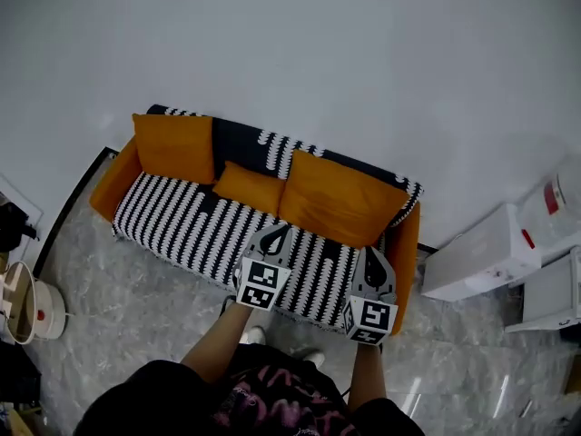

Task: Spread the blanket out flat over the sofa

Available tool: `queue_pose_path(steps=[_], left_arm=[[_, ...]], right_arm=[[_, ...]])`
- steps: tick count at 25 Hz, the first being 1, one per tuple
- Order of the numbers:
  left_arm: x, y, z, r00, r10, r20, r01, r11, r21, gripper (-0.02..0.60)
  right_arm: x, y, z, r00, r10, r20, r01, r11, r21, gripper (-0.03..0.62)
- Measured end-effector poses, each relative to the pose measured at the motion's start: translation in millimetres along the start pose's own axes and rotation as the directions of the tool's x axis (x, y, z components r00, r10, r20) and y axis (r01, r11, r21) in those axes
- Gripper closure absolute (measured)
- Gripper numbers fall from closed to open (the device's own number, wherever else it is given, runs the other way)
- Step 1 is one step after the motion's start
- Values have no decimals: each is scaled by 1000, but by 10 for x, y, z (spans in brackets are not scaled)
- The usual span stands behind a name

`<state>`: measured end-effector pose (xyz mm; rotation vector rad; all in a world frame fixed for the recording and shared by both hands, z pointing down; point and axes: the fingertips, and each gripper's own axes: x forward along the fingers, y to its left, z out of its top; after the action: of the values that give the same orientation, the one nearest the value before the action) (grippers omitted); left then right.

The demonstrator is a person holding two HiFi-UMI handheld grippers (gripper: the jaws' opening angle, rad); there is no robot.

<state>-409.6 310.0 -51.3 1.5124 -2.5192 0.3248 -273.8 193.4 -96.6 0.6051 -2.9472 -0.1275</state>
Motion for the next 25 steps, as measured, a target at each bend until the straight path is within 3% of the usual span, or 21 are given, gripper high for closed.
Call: queue_pose_path(steps=[12, 25], left_arm=[[-88, -214, 633, 992, 4, 123, -9, 999, 43, 571], [-121, -235, 613, 991, 26, 130, -32, 999, 41, 571]], right_arm=[[-286, -429, 386, 994, -54, 95, 56, 998, -16, 574], [-279, -434, 386, 994, -40, 103, 45, 998, -45, 574]])
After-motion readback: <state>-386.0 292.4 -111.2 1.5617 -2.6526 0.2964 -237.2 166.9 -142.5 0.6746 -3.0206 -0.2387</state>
